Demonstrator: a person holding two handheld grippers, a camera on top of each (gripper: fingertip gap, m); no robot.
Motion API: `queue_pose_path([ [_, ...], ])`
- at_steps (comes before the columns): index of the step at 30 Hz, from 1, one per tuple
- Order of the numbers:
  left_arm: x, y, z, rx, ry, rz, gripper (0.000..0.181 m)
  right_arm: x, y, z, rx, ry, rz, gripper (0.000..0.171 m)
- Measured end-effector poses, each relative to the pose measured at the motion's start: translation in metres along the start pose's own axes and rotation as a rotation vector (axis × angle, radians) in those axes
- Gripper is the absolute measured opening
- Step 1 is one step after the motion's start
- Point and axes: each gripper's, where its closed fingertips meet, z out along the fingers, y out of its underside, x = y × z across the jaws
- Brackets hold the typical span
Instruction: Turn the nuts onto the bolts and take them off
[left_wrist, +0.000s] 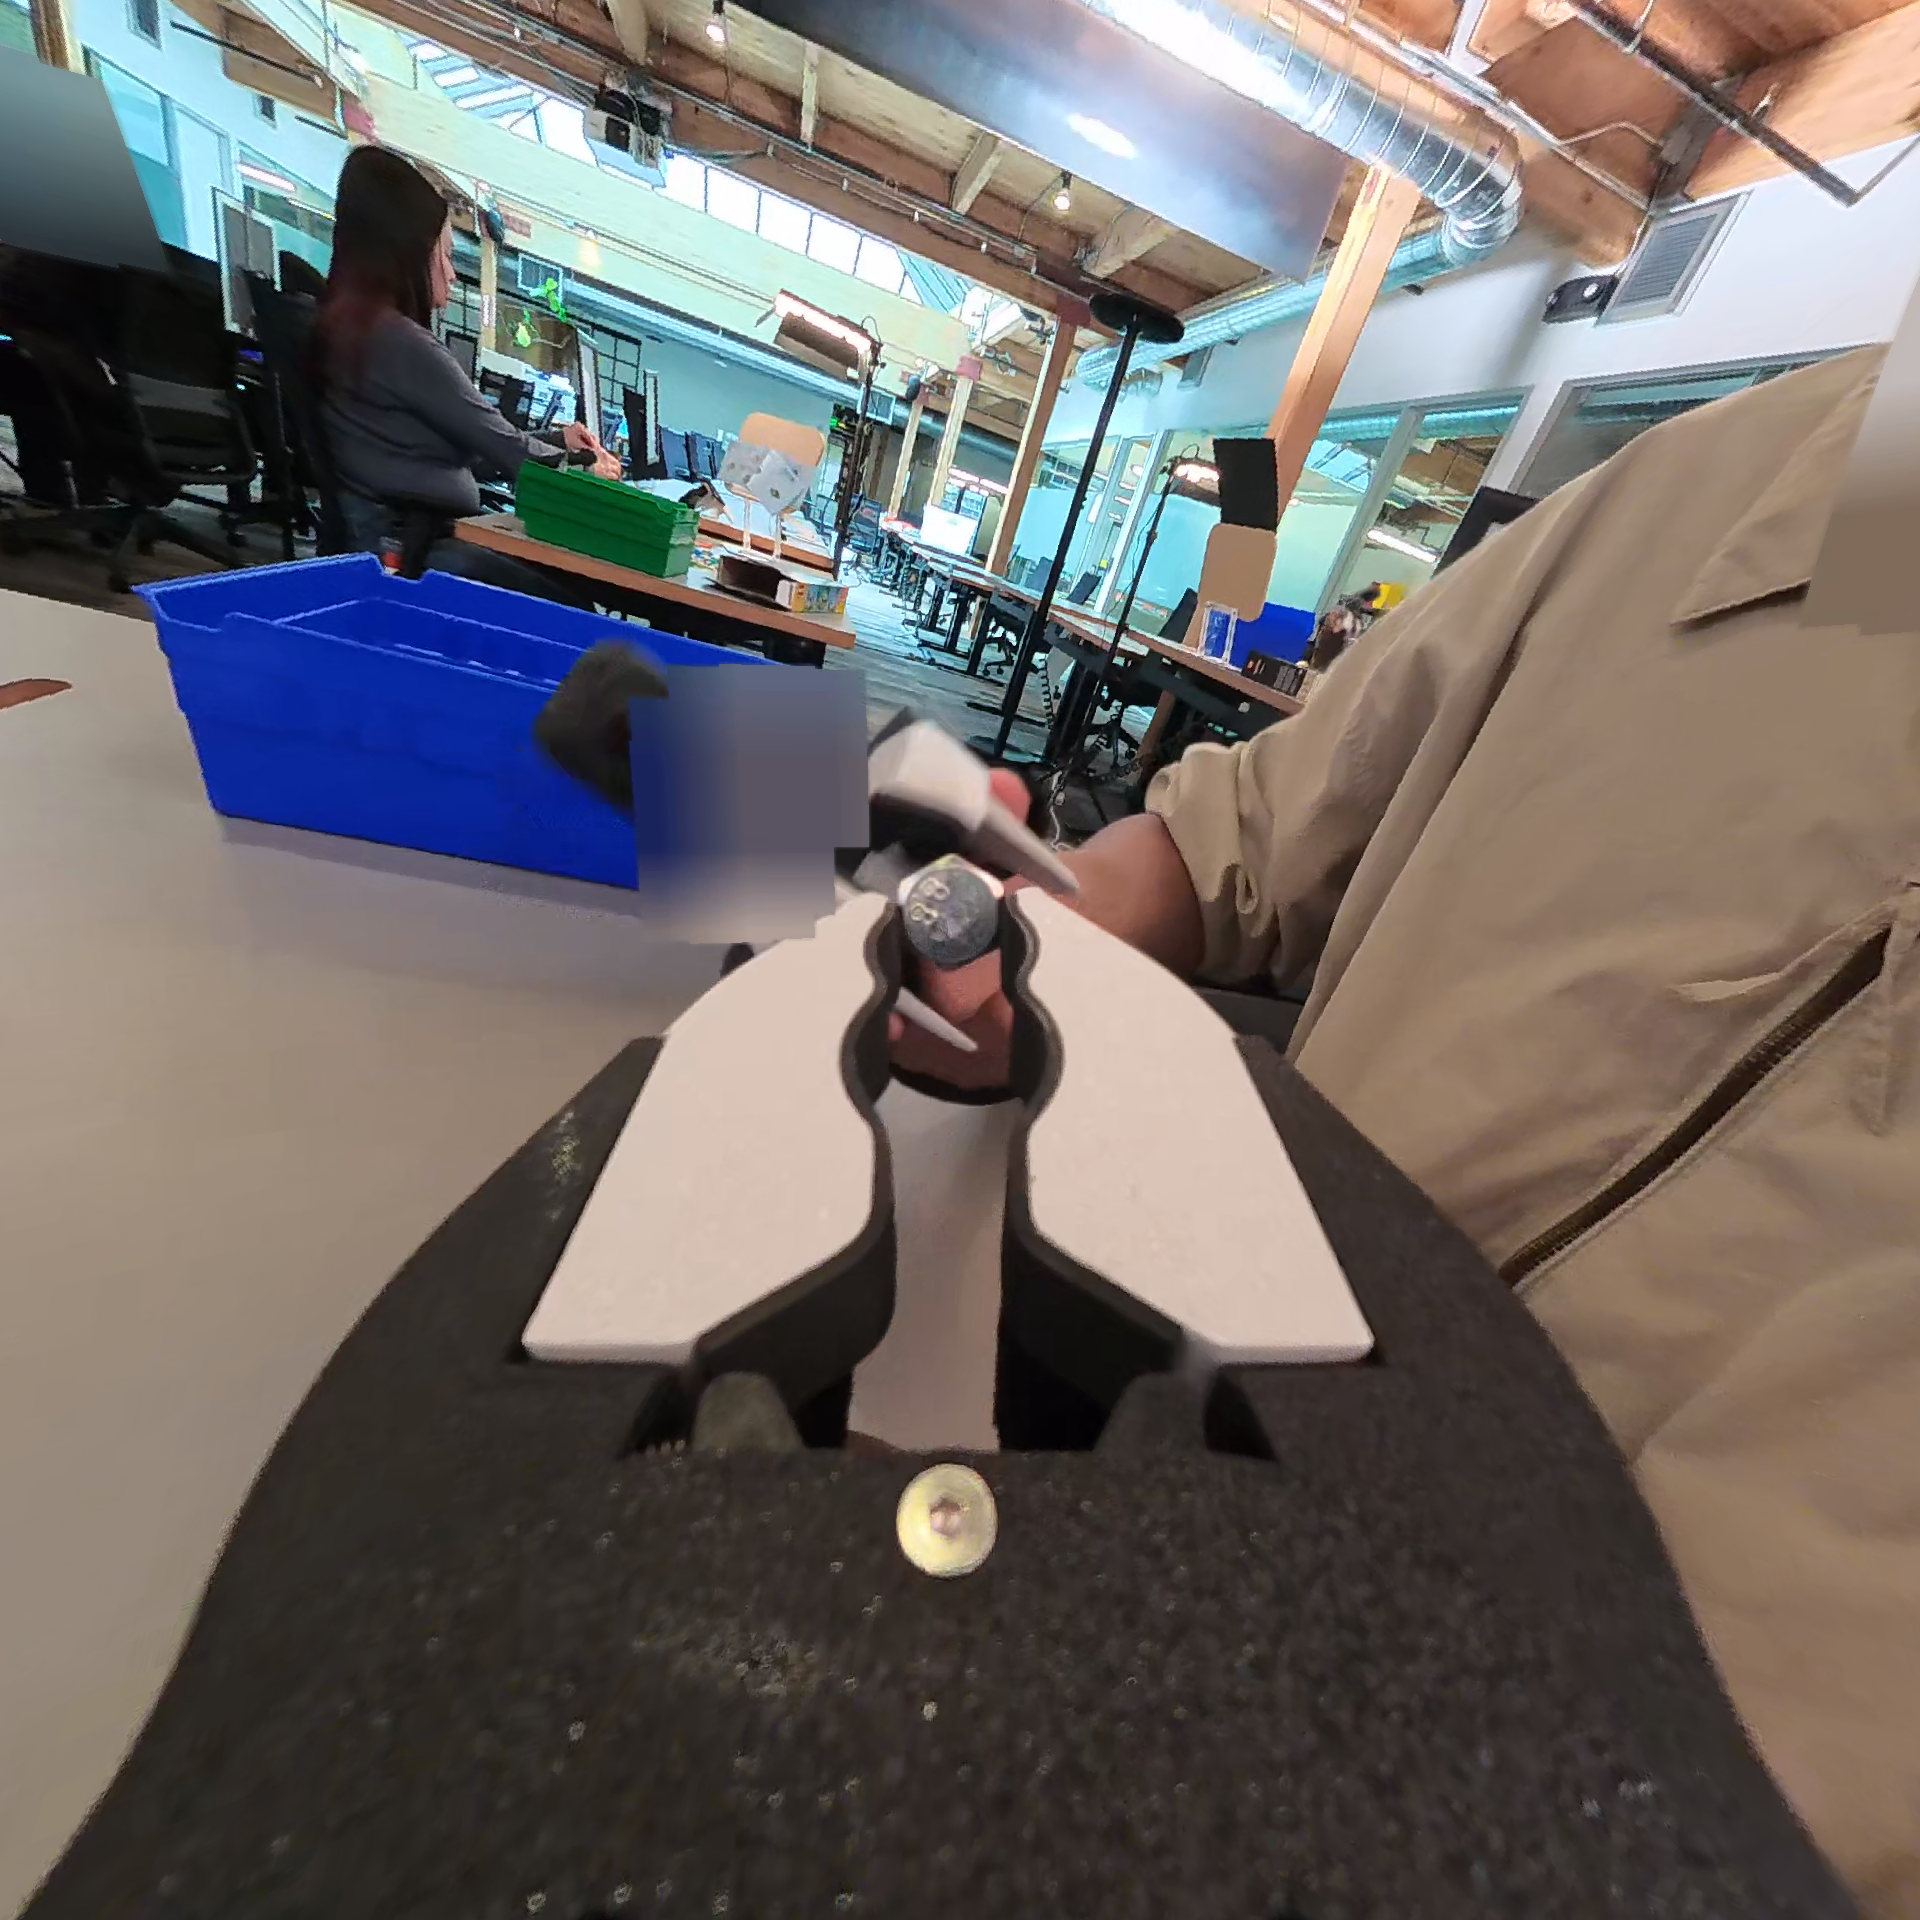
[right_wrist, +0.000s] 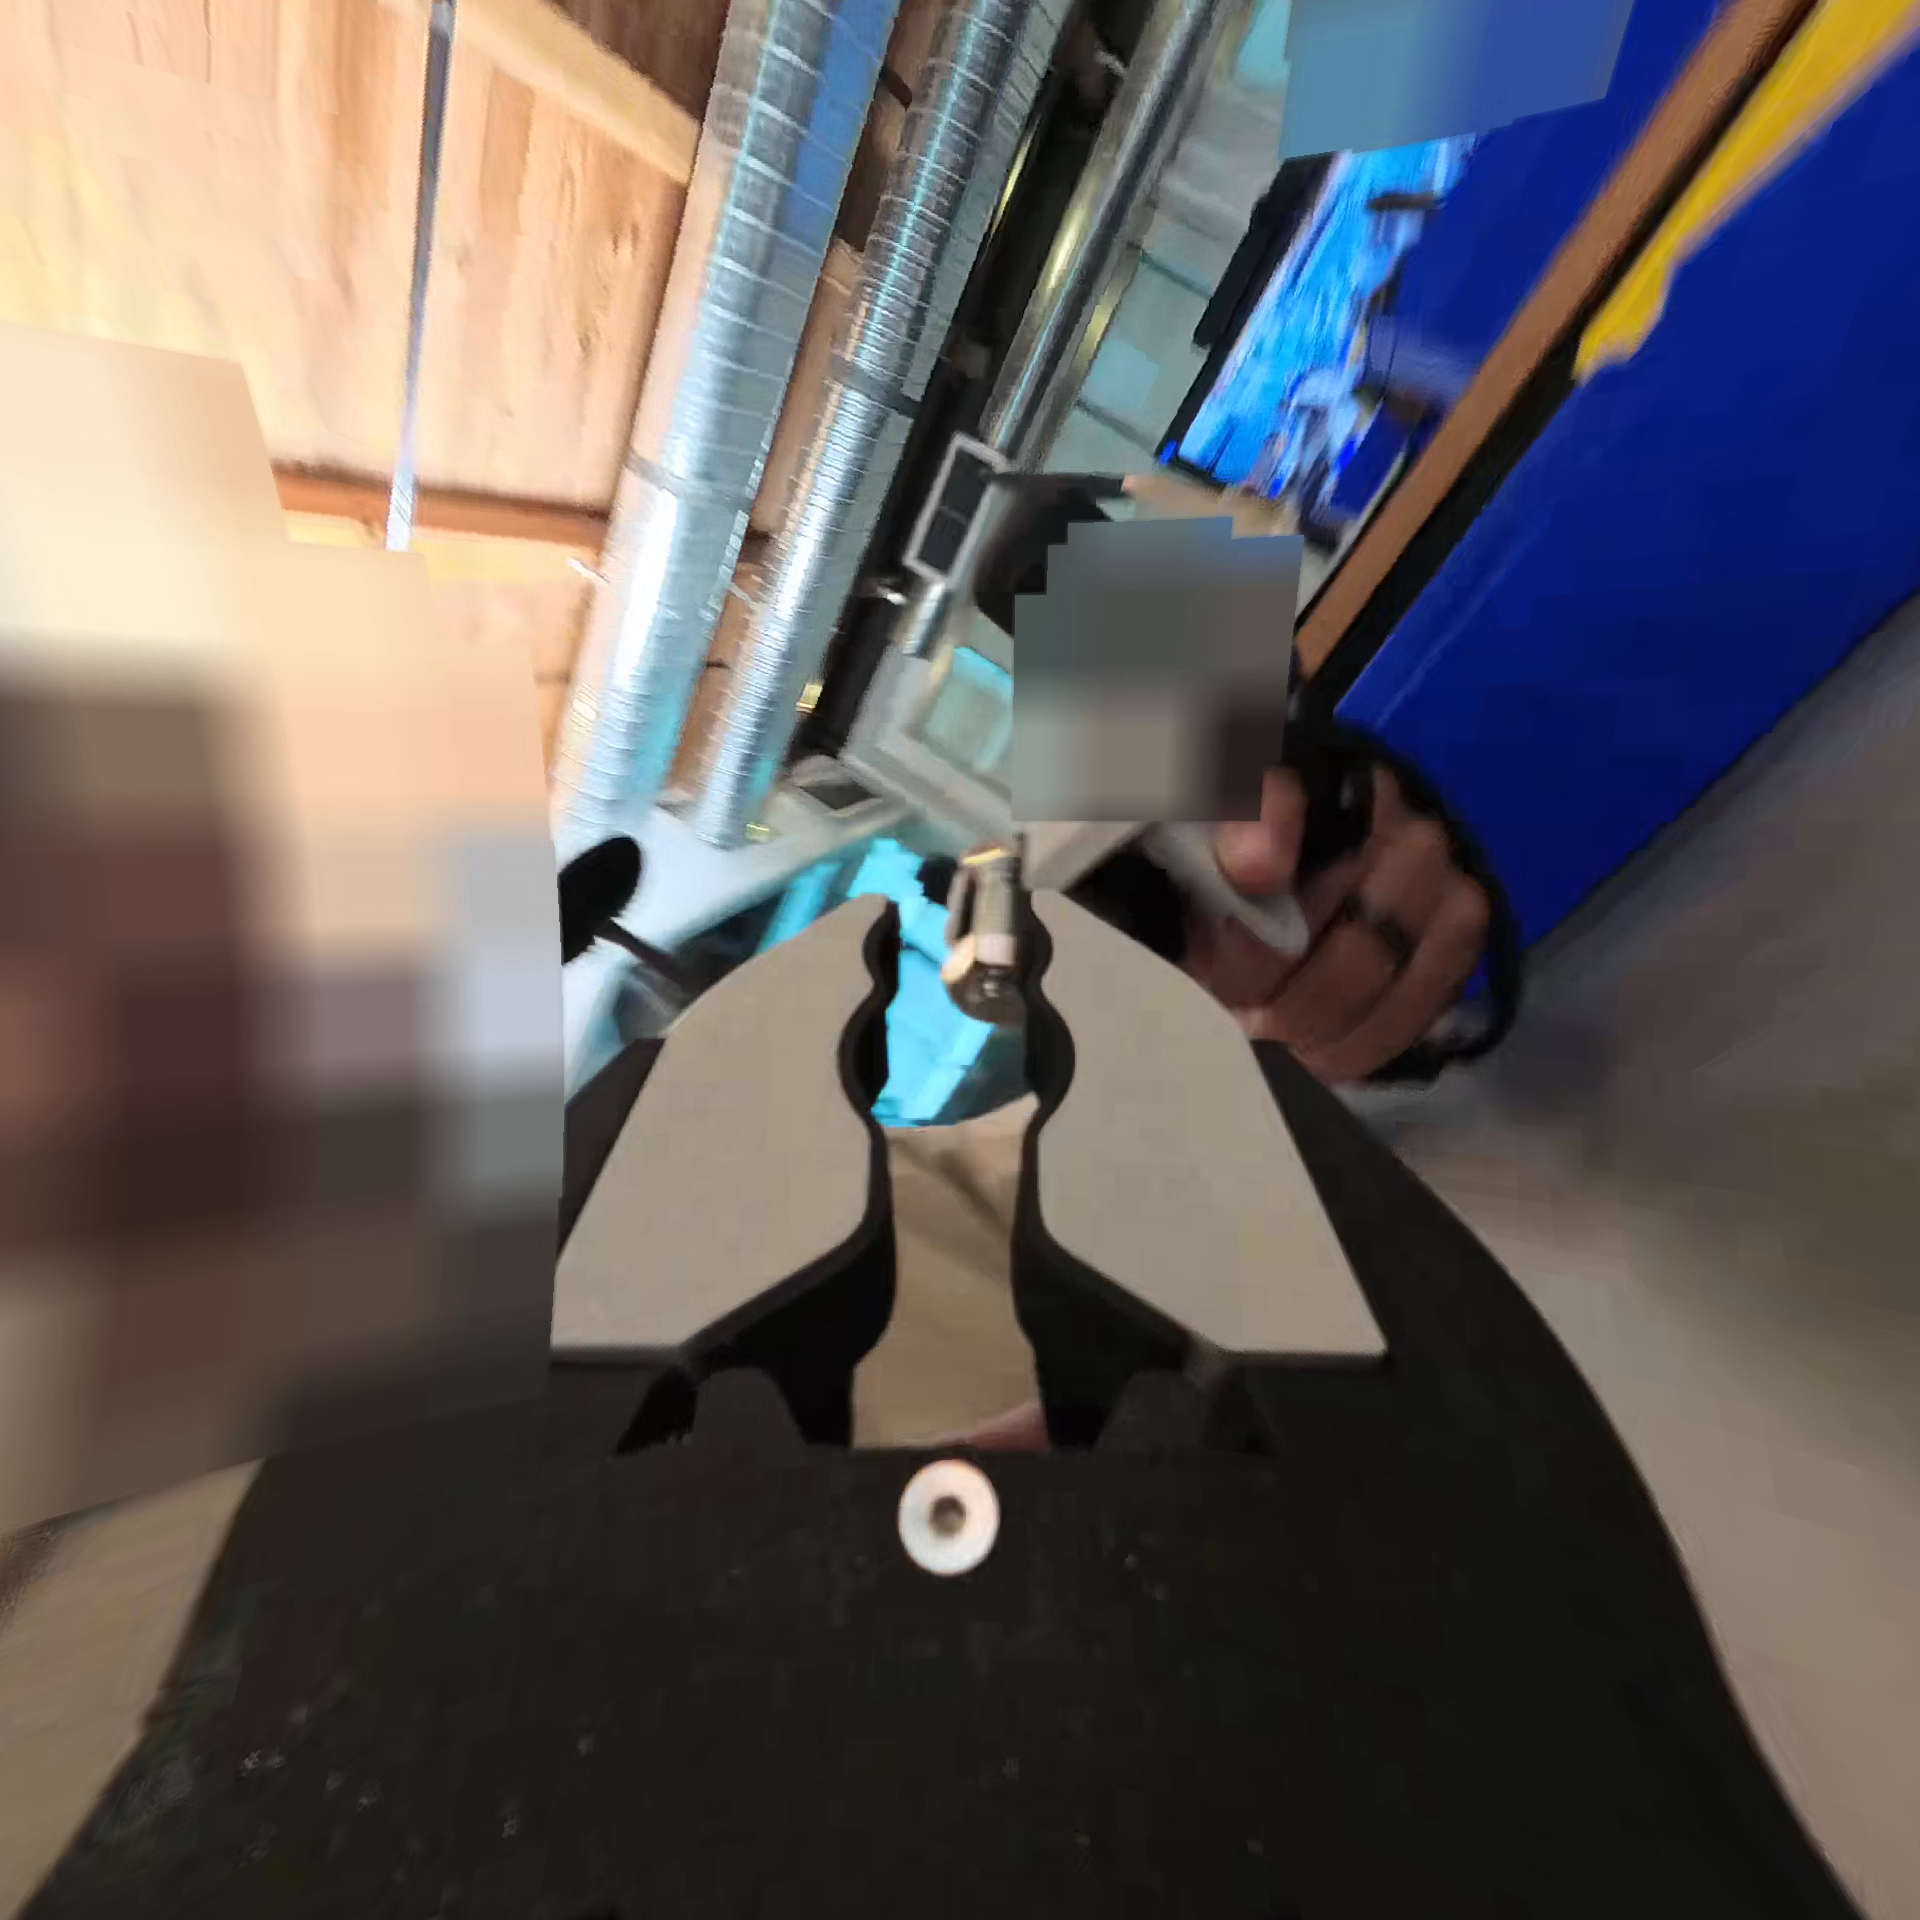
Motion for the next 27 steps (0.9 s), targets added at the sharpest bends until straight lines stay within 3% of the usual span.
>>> queue_pose_path([
  [1, -0.001, 0.000, 0.000, 0.000, -0.006, -0.001, 0.017, -0.005, -0.003, -0.001, 0.005, 0.040, -0.159, 0.030],
  [5, -0.002, -0.008, -0.006, 0.052, 0.016, -0.041, 0.017, -0.009, -0.002, -0.008, -0.120, 0.429, -1.021, 0.049],
  [9, -0.001, -0.013, -0.010, 0.090, 0.041, -0.074, 0.017, -0.013, -0.005, -0.010, -0.292, 0.797, -1.912, 0.044],
  [11, 0.001, -0.013, -0.010, 0.088, 0.065, -0.090, 0.017, -0.008, 0.000, -0.005, -0.391, 0.868, -2.204, 0.044],
  [13, 0.002, -0.012, -0.009, 0.087, 0.074, -0.093, 0.017, 0.002, 0.004, 0.002, -0.462, 0.877, -2.348, 0.039],
  [16, 0.004, -0.010, -0.007, 0.079, 0.085, -0.093, 0.017, 0.008, 0.001, 0.008, -0.475, 0.878, -2.386, 0.018],
  [18, 0.007, -0.013, -0.008, 0.091, 0.095, -0.089, 0.017, 0.004, 0.000, 0.010, -0.449, 0.844, -2.300, 0.018],
  [27, 0.002, -0.014, -0.011, 0.070, 0.037, -0.040, 0.017, 0.009, 0.003, 0.014, -0.173, 0.434, -0.921, 0.017],
])
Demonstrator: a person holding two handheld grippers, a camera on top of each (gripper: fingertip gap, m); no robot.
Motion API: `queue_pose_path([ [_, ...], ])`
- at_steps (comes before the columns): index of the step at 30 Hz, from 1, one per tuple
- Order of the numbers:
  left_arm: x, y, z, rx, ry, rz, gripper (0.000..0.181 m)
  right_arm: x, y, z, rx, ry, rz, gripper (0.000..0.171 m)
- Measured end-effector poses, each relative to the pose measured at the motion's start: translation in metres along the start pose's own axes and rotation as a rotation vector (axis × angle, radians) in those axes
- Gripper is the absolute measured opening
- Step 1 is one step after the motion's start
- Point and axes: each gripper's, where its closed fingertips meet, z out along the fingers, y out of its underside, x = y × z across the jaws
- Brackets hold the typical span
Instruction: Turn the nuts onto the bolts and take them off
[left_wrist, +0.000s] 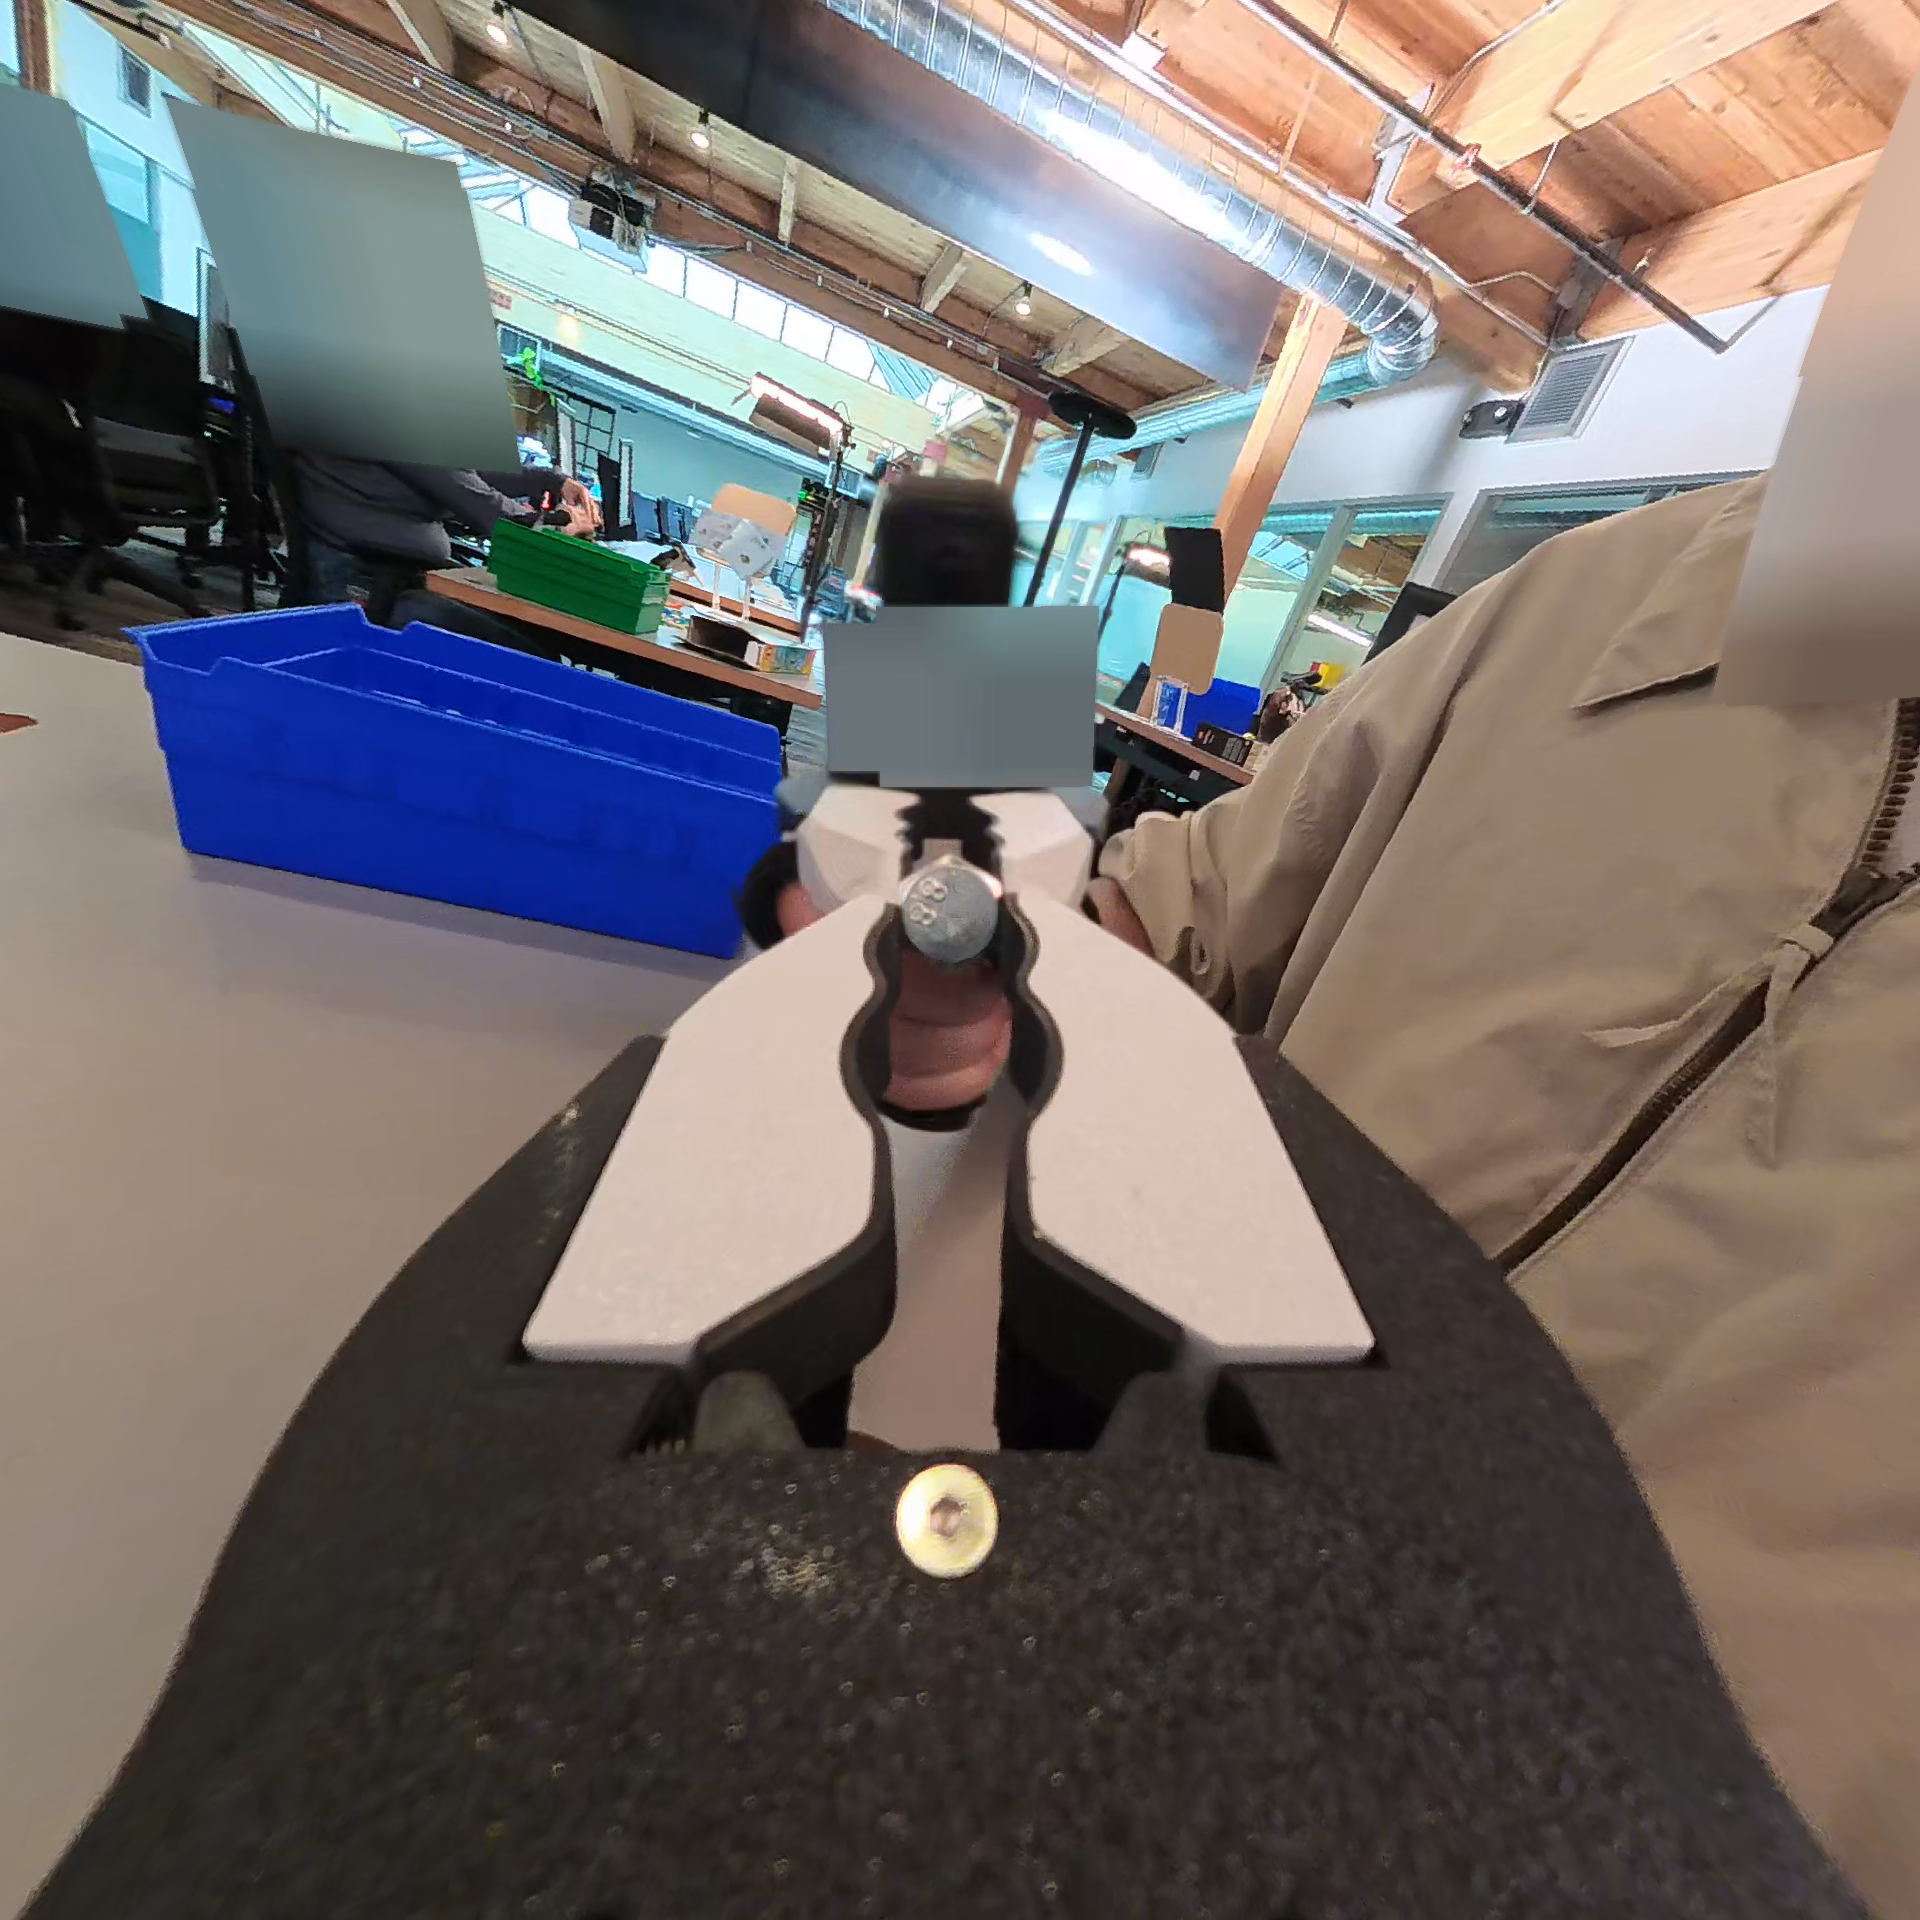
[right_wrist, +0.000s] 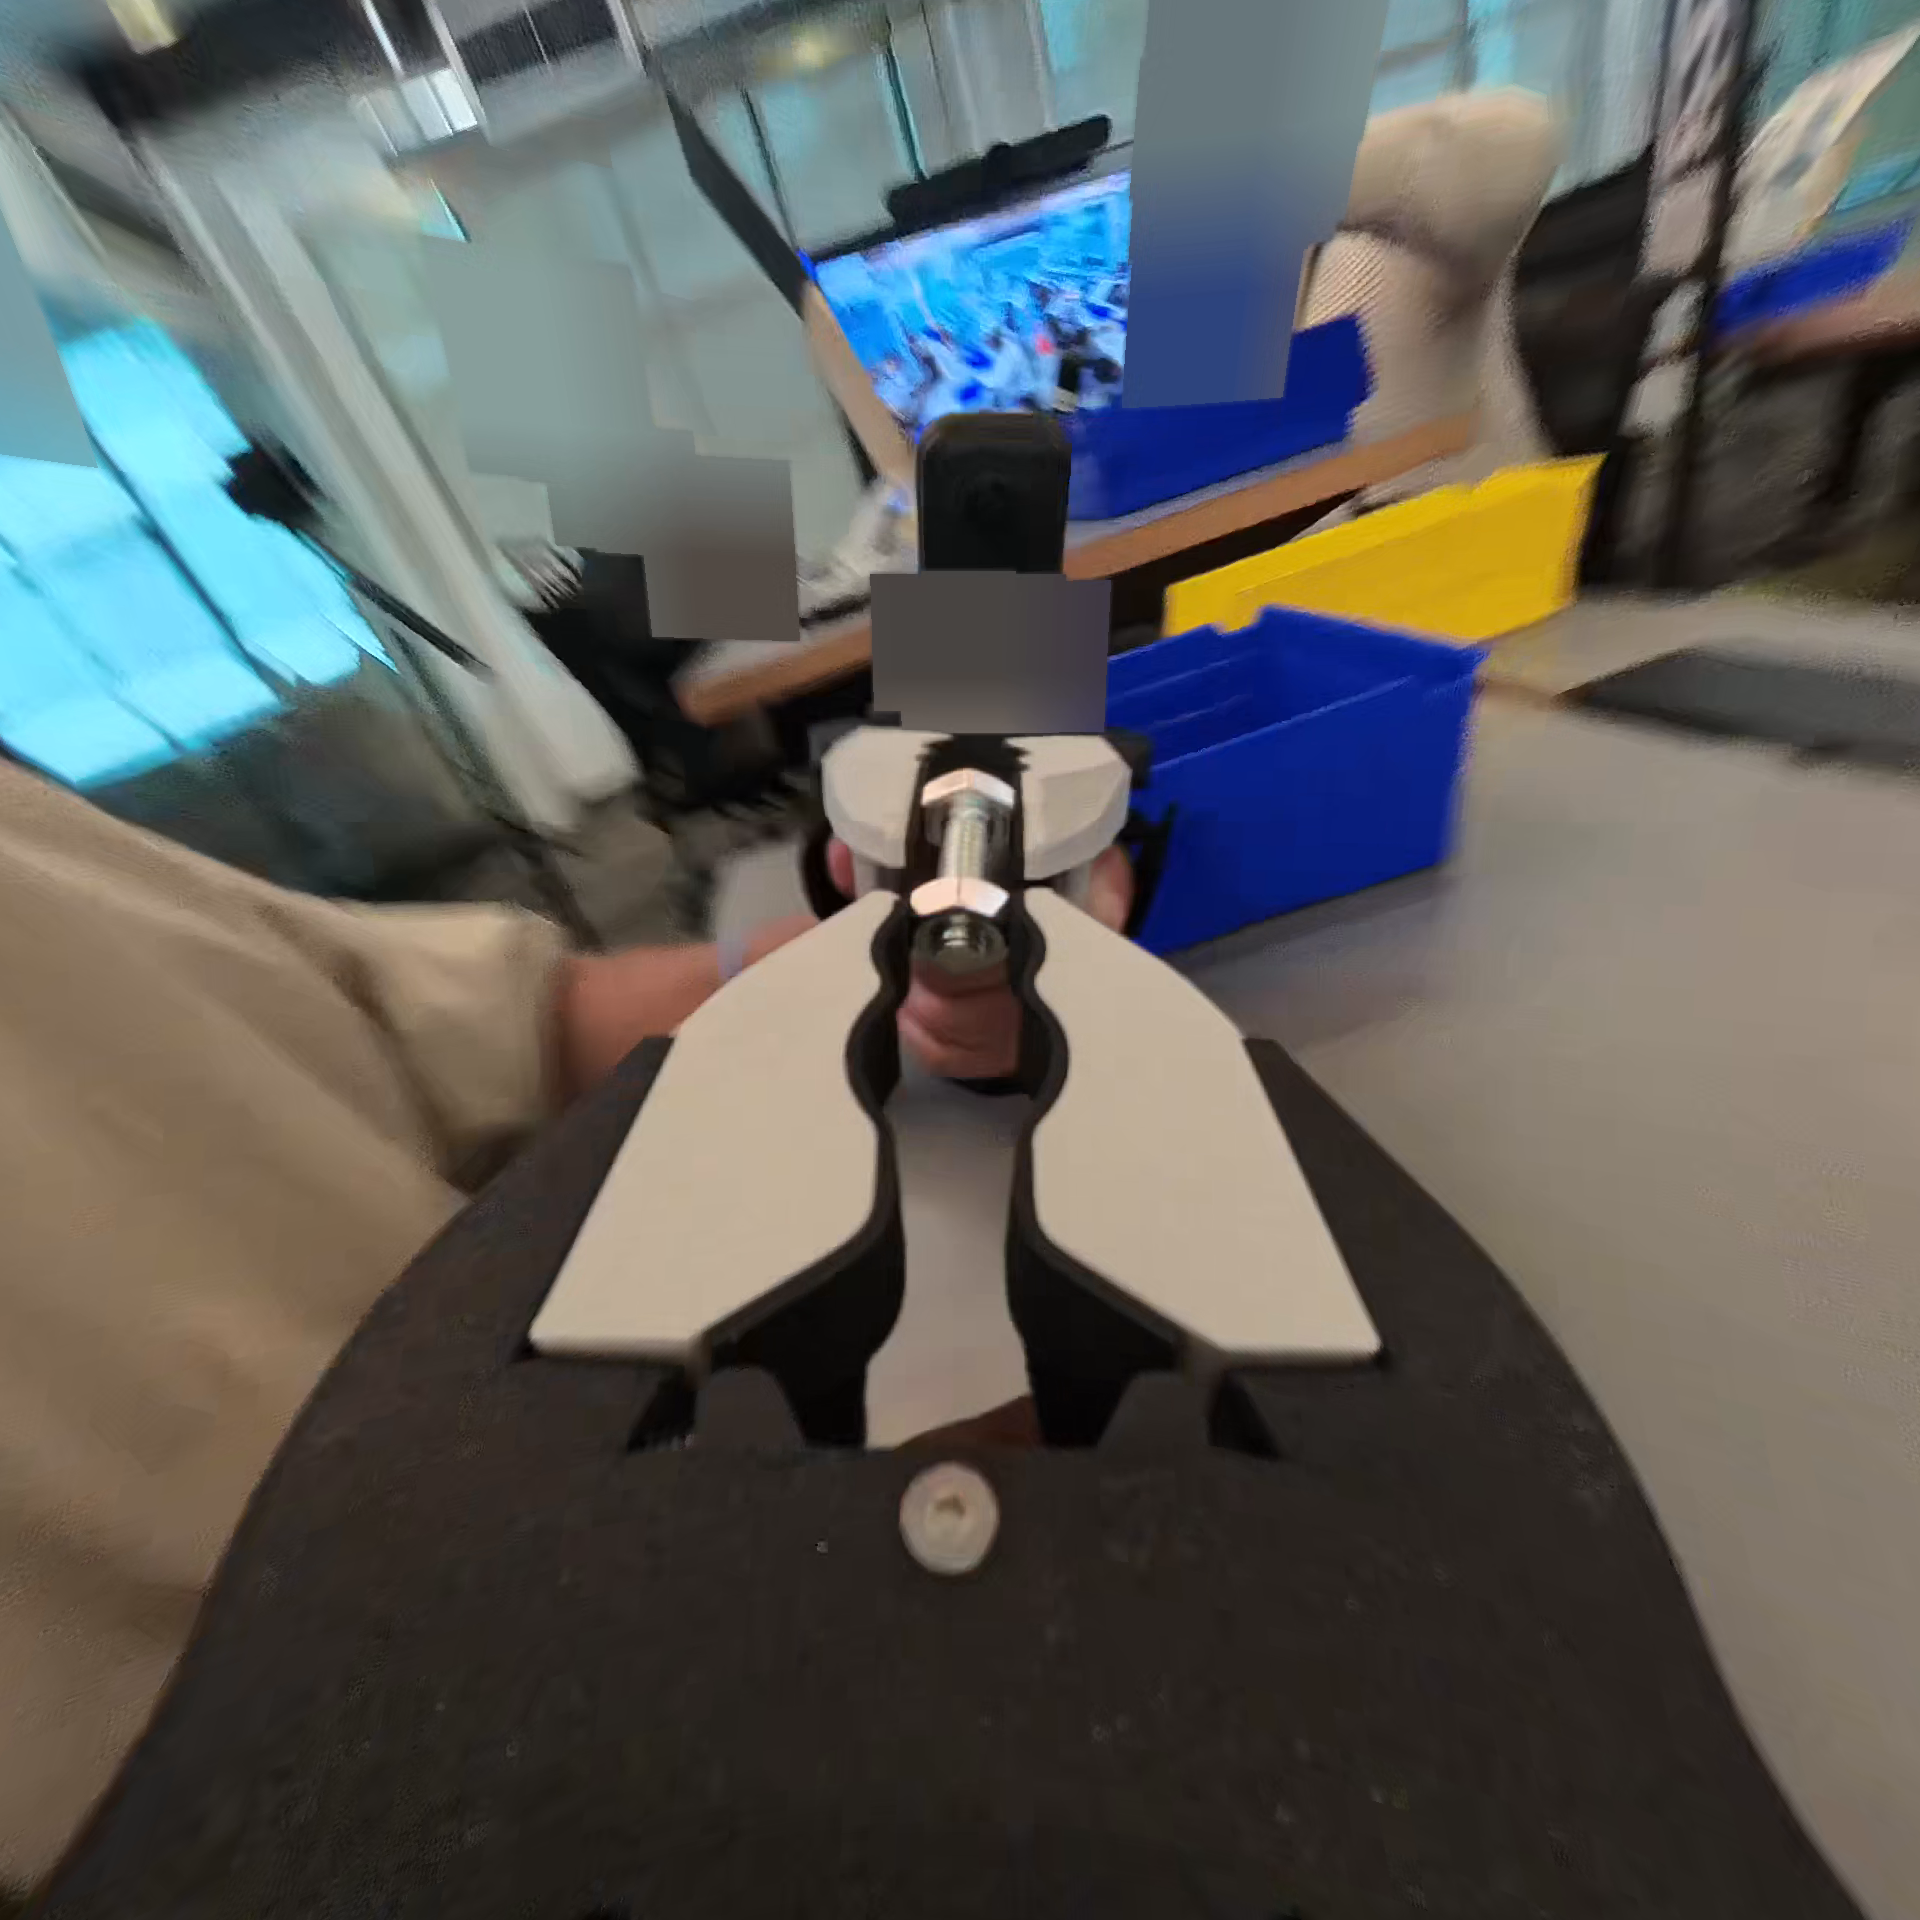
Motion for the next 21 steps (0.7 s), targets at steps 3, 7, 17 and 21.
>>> queue_pose_path([
  [3, -0.001, 0.002, 0.001, -0.022, -0.021, 0.025, 0.017, -0.001, -0.001, -0.002, 0.054, -0.215, 0.466, 0.017],
  [7, -0.006, 0.009, 0.003, -0.070, -0.067, 0.065, 0.017, 0.002, 0.001, -0.007, 0.135, -0.511, 1.095, 0.020],
  [17, -0.008, 0.008, 0.003, -0.018, -0.023, -0.019, 0.017, 0.008, 0.024, -0.022, -0.008, 0.141, -0.186, 0.049],
  [21, -0.007, 0.006, 0.002, 0.006, 0.007, -0.057, 0.017, 0.012, 0.000, -0.032, -0.154, 0.579, -1.162, 0.046],
])
